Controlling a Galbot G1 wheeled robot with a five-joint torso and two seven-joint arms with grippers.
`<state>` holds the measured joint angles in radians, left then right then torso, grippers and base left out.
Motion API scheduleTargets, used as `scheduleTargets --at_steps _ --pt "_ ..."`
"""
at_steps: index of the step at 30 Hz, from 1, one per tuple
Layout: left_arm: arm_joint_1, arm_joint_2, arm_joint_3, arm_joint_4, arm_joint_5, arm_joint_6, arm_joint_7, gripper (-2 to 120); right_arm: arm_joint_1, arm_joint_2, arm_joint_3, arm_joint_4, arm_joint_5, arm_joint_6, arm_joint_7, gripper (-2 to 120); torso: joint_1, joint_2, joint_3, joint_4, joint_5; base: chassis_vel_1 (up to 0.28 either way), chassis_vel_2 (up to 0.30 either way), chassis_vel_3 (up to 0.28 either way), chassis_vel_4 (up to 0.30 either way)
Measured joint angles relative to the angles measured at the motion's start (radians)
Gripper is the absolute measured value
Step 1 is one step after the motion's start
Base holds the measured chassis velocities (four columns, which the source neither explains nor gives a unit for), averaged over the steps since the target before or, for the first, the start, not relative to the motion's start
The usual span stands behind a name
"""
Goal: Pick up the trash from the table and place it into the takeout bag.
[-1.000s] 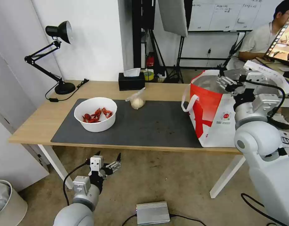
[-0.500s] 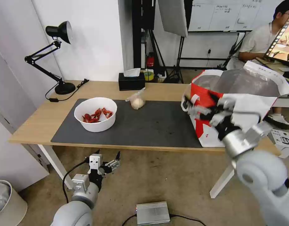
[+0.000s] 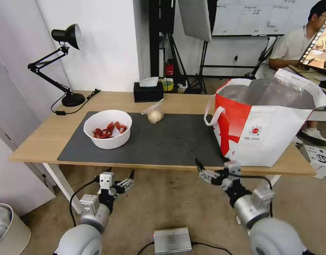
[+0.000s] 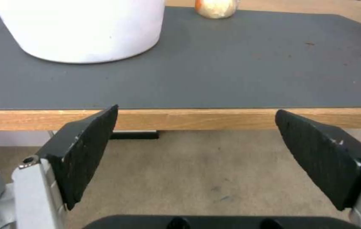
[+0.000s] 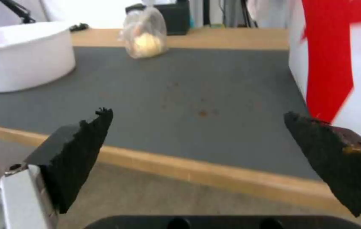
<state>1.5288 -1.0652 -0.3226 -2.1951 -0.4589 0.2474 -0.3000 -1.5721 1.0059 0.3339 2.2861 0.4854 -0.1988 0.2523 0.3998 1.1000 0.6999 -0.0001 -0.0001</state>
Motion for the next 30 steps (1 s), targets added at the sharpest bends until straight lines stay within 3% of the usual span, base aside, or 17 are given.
scheduleTargets --at_steps 9,30 --pt "0.003 -0.005 0.004 -0.001 0.001 -0.001 0.000 100 -0.026 0.040 -0.022 -0.040 -0.052 0.053 0.042 100 0.000 0.000 0.000 0.0000 0.0001 0.000 0.000 0.000 0.000" --pt "0.009 -0.009 -0.004 -0.009 0.004 -0.001 -0.001 100 -0.034 0.048 -0.048 -0.032 -0.043 0.029 0.080 100 0.000 0.000 0.000 0.0001 0.0001 0.000 0.000 0.000 0.000"
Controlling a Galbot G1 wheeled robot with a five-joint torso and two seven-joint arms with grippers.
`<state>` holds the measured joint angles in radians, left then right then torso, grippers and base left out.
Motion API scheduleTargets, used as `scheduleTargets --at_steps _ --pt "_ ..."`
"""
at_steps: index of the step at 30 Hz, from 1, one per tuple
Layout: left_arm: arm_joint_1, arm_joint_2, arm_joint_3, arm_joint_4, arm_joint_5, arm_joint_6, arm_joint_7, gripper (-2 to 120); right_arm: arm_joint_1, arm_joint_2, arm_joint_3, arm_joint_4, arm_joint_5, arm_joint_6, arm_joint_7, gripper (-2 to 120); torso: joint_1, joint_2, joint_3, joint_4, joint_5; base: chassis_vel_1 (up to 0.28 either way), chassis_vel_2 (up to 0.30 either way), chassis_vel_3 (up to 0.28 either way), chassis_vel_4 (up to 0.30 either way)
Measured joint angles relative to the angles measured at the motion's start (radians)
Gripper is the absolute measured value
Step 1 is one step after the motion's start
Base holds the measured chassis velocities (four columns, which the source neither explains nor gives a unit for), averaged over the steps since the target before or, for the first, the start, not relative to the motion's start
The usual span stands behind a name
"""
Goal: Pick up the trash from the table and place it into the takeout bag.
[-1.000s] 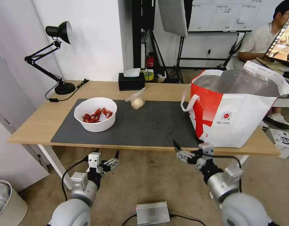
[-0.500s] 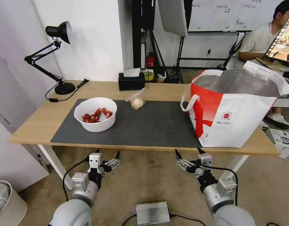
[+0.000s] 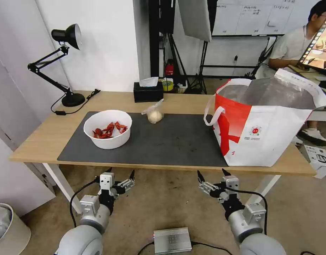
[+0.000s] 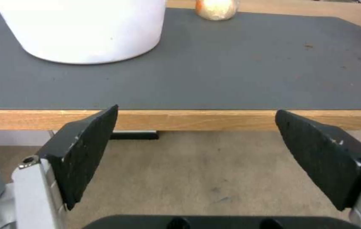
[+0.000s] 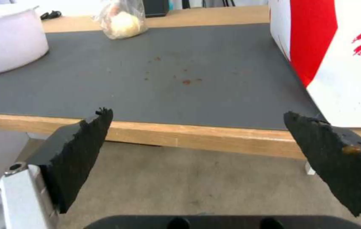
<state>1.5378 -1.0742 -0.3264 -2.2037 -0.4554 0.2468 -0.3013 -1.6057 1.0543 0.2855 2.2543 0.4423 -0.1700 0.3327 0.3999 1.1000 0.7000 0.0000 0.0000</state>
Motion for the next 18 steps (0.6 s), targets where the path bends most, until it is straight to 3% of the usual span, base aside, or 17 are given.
scheduleTargets --at_steps 11,18 --pt "0.001 -0.007 -0.008 0.001 0.000 0.000 -0.002 100 0.075 -0.017 -0.027 0.001 0.052 -0.021 -0.005 100 0.000 0.000 0.000 -0.0001 0.0000 0.000 0.000 0.000 0.000" --pt "-0.001 -0.014 -0.002 0.004 0.002 0.002 -0.003 100 0.224 -0.057 -0.043 -0.035 0.170 -0.021 -0.102 100 0.000 0.000 0.000 0.0000 -0.0001 0.000 0.000 0.000 0.000"
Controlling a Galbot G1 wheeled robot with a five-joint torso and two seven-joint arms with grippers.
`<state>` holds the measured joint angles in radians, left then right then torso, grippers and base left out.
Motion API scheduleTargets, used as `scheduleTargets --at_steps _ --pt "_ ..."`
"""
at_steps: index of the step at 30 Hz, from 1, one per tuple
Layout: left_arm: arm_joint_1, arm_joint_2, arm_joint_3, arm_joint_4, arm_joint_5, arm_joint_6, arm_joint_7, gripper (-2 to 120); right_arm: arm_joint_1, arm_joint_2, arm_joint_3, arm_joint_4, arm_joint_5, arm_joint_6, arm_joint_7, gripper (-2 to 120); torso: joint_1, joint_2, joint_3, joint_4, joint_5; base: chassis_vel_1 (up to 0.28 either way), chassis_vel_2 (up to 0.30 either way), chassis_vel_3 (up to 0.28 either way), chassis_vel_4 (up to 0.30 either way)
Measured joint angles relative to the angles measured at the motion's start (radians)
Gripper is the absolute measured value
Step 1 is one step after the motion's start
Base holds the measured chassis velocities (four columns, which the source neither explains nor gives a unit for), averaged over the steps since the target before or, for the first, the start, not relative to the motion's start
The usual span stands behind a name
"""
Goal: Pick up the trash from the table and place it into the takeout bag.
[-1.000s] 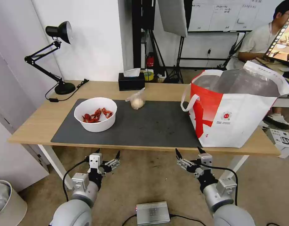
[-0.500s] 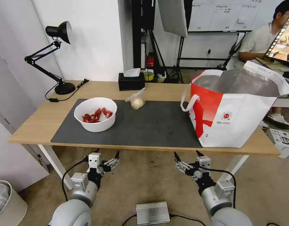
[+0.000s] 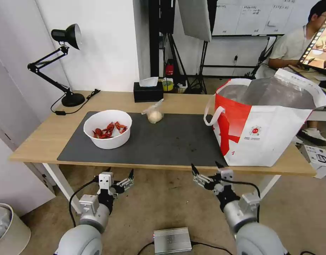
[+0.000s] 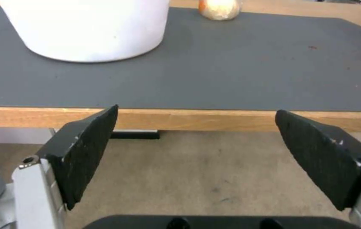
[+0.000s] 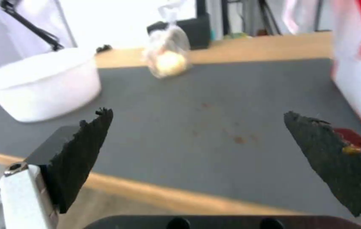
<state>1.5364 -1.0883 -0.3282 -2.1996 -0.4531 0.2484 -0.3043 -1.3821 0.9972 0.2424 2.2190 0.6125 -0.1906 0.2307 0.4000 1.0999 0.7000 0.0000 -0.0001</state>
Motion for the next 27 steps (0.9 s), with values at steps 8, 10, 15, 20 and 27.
scheduleTargets --at_steps 8,10,15,20,27 --pt "0.002 -0.010 0.002 0.001 0.005 0.003 -0.001 100 0.230 -0.013 -0.082 -0.118 0.041 -0.004 -0.035 100 0.000 0.000 0.000 0.0000 0.0002 0.000 0.000 0.000 0.000" --pt "0.004 -0.011 0.000 0.001 0.005 0.003 -0.001 100 0.279 -0.011 -0.101 -0.142 0.046 -0.009 -0.034 100 0.000 0.000 0.000 0.0000 0.0000 0.000 0.000 0.000 0.000" --pt "0.012 -0.017 -0.008 0.001 0.010 0.005 -0.002 100 0.473 0.012 -0.192 -0.255 0.077 -0.033 -0.018 100 0.000 0.000 0.000 0.0001 0.0000 0.000 0.000 0.000 0.000" --pt "0.021 -0.025 -0.015 0.001 0.018 0.005 -0.002 100 0.577 0.040 -0.256 -0.341 0.097 -0.051 -0.009 100 0.000 0.000 0.000 0.0000 0.0000 0.000 0.000 0.000 0.000" --pt "0.030 -0.031 -0.026 0.002 0.020 0.005 -0.002 100 0.760 0.113 -0.350 -0.519 0.101 -0.073 -0.010 100 0.000 0.000 0.000 0.0000 -0.0002 0.000 0.000 0.000 0.000"
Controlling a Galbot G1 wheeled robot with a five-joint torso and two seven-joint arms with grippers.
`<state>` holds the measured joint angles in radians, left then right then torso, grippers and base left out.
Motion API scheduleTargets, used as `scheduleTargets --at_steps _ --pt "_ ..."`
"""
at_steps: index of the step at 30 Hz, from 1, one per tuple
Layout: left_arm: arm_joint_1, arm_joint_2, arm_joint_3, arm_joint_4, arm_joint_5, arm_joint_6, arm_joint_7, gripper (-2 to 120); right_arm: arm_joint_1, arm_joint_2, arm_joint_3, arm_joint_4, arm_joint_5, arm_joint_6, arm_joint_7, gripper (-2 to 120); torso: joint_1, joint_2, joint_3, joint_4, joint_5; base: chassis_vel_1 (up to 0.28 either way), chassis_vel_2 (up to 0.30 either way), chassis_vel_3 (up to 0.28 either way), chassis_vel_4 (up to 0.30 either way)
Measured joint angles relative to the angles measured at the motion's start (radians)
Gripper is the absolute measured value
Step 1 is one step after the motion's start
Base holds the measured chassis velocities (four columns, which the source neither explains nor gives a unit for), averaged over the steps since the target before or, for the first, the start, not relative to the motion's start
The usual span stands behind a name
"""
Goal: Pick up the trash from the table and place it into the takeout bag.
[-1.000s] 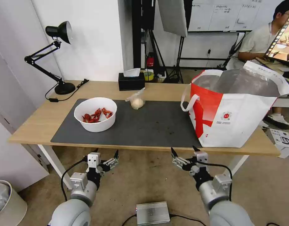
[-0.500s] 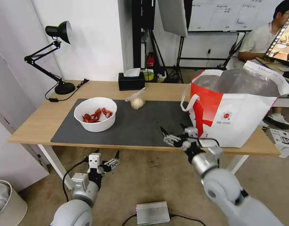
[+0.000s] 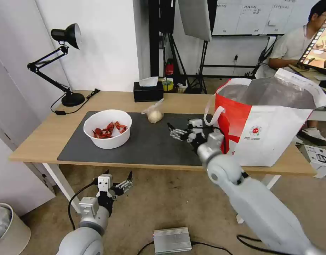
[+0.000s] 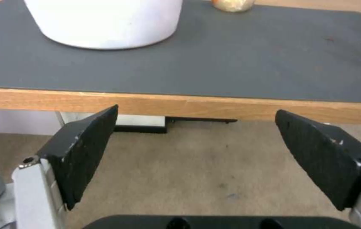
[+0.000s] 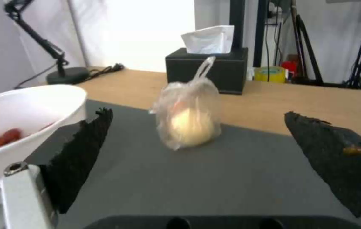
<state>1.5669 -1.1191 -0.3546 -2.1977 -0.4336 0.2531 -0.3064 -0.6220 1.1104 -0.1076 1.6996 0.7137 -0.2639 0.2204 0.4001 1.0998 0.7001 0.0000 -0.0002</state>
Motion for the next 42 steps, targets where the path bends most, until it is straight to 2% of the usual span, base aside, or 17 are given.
scheduleTargets --at_steps 2,3,6,10,16,32,36,42 --pt "0.003 0.002 -0.005 0.000 0.000 0.000 0.000 100 0.084 0.047 -0.032 -0.096 -0.002 -0.007 -0.004 100 0.000 0.000 0.000 0.0000 0.0000 0.000 0.000 0.000 0.000" --pt "0.003 0.002 -0.005 0.000 0.000 0.000 0.000 100 0.084 0.047 -0.032 -0.096 -0.002 -0.007 -0.004 100 0.000 0.000 0.000 0.0000 0.0000 0.000 0.000 0.000 0.000" --pt "0.005 0.006 -0.012 0.000 0.000 -0.001 0.000 100 0.172 0.097 -0.070 -0.213 -0.007 -0.017 -0.010 100 0.000 0.000 0.000 0.0001 0.0000 0.000 0.000 0.000 0.000" --pt "0.008 0.006 -0.015 0.000 -0.001 -0.002 0.000 100 0.228 0.132 -0.094 -0.298 -0.012 -0.029 -0.012 100 0.000 0.000 0.000 0.0002 0.0000 0.000 0.000 0.000 0.000" --pt "0.014 0.005 -0.019 0.000 -0.001 -0.004 0.000 100 0.347 0.230 -0.123 -0.516 -0.037 -0.049 -0.012 100 0.000 0.000 0.000 -0.0001 0.0000 0.000 0.000 0.000 0.000" --pt "0.019 0.002 -0.027 -0.005 -0.005 -0.007 0.001 100 0.476 0.374 -0.149 -0.766 -0.048 -0.100 -0.049 100 0.000 0.000 0.000 0.0001 0.0000 0.000 0.000 0.000 0.000" --pt "0.020 -0.002 -0.028 -0.005 -0.004 -0.009 0.001 100 0.501 0.429 -0.142 -0.875 -0.095 -0.107 -0.074 100 0.000 0.000 0.000 -0.0001 0.0001 0.000 0.000 0.000 0.000" --pt "0.024 -0.005 -0.028 -0.005 -0.004 -0.024 0.003 100 0.523 0.465 -0.124 -0.961 -0.144 -0.099 -0.102 100 0.000 0.000 0.000 0.0003 0.0001 0.000 0.000 0.000 0.000"
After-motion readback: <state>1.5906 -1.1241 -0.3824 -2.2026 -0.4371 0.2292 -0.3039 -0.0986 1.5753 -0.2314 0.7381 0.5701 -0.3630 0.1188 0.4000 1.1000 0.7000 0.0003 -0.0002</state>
